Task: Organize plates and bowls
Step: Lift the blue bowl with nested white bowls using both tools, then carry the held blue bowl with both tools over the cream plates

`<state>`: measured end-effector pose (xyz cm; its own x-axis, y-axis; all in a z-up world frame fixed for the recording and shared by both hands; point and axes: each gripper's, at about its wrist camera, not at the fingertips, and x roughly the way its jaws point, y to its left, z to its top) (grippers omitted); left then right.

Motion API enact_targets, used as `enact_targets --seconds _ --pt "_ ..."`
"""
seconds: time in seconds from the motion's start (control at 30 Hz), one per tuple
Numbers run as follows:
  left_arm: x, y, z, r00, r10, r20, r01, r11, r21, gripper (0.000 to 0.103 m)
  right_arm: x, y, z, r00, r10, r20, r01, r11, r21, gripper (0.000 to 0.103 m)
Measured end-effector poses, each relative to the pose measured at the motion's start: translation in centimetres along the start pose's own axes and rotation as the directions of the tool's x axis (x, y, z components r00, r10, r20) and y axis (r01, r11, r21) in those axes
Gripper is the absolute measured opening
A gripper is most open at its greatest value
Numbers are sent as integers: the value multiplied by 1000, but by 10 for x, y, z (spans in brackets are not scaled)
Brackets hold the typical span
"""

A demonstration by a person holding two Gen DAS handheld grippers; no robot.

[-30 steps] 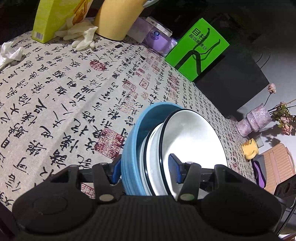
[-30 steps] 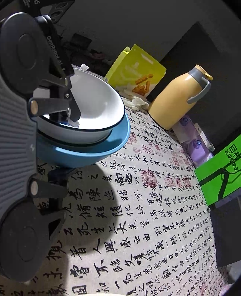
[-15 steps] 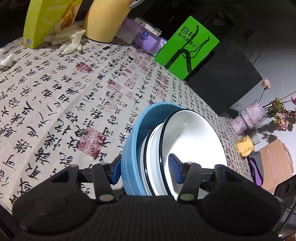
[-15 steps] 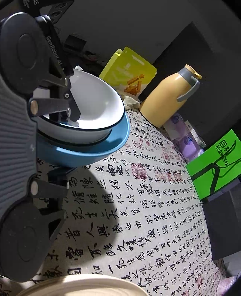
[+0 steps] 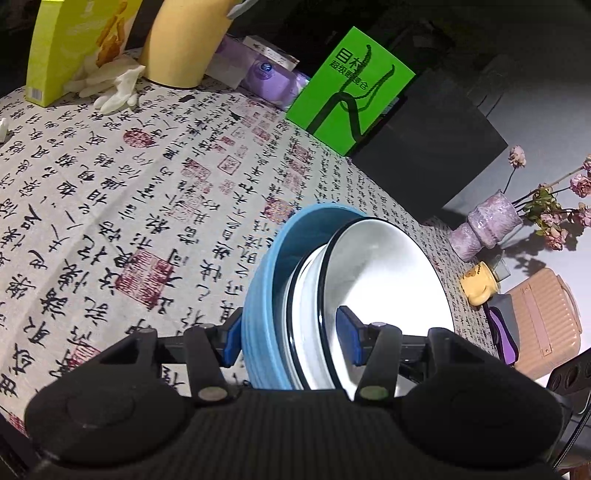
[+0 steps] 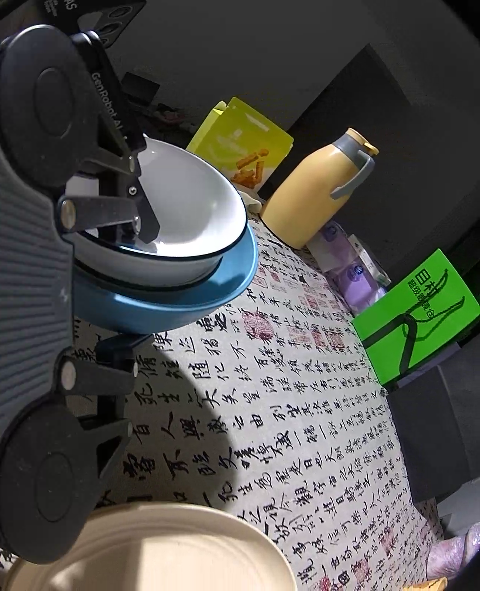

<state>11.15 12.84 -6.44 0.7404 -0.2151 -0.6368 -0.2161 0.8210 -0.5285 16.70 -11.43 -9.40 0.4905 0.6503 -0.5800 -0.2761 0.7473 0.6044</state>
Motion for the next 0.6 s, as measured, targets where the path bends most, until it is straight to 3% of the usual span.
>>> enact_targets --seconds 0.6 --pt "12 -58 -19 999 -42 -11 42 997 69 52 -46 -36 10 998 -18 64 15 999 36 40"
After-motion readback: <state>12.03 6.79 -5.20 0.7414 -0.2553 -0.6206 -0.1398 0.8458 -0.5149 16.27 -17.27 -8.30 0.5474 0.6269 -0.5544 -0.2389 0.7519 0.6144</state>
